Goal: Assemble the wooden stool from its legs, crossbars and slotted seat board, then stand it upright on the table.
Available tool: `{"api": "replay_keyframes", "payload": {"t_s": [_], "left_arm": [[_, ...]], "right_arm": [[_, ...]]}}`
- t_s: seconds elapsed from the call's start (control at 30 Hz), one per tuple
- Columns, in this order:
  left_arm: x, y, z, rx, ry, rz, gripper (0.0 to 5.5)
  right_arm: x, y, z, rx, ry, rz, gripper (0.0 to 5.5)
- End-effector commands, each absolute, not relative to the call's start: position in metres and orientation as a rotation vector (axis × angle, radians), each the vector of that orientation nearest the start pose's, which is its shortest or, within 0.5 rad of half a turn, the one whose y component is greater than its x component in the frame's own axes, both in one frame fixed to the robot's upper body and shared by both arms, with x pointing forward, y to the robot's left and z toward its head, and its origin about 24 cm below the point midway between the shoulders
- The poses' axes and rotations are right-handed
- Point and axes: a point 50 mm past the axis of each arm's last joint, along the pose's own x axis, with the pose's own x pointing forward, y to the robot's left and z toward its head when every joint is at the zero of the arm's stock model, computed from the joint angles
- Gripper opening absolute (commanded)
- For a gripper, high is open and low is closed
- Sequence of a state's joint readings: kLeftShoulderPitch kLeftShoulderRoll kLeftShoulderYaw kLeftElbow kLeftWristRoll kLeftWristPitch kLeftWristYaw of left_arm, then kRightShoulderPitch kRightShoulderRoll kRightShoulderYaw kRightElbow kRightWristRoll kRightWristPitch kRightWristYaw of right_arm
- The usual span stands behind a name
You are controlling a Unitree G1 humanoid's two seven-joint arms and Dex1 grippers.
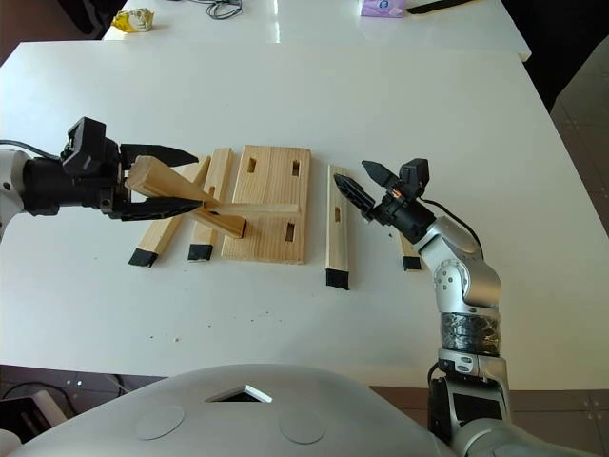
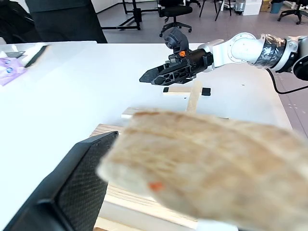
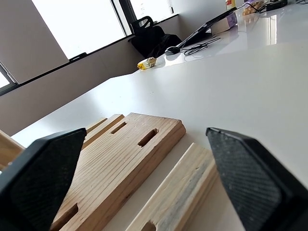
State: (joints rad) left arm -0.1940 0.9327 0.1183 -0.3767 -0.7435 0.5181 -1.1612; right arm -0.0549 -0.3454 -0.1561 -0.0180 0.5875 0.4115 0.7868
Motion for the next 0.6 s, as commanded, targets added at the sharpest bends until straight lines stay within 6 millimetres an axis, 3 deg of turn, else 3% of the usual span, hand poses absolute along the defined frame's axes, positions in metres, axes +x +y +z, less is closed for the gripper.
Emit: {"api": "replay_keyframes", "payload": {"t_s": [0.03,0.13,0.37,0.53,0.6], "left_arm": [[0.219,0.205,0.197,0.226,0.087,-1.273,3.43],[0.214,0.215,0.205,0.185,0.065,-1.213,3.43],[0.196,0.249,0.190,0.212,0.252,-1.185,3.43],[0.216,0.272,0.232,0.142,0.102,-1.083,3.43],[0.224,0.283,0.234,0.151,0.079,-1.007,3.43]], "right_arm": [[0.252,-0.207,0.062,0.337,0.169,0.714,4.58],[0.252,-0.210,0.063,0.330,0.170,0.713,4.58],[0.243,-0.222,0.059,0.320,0.197,0.675,4.58],[0.240,-0.224,0.056,0.334,0.190,0.637,4.58],[0.240,-0.219,0.055,0.338,0.190,0.645,4.58]]}}
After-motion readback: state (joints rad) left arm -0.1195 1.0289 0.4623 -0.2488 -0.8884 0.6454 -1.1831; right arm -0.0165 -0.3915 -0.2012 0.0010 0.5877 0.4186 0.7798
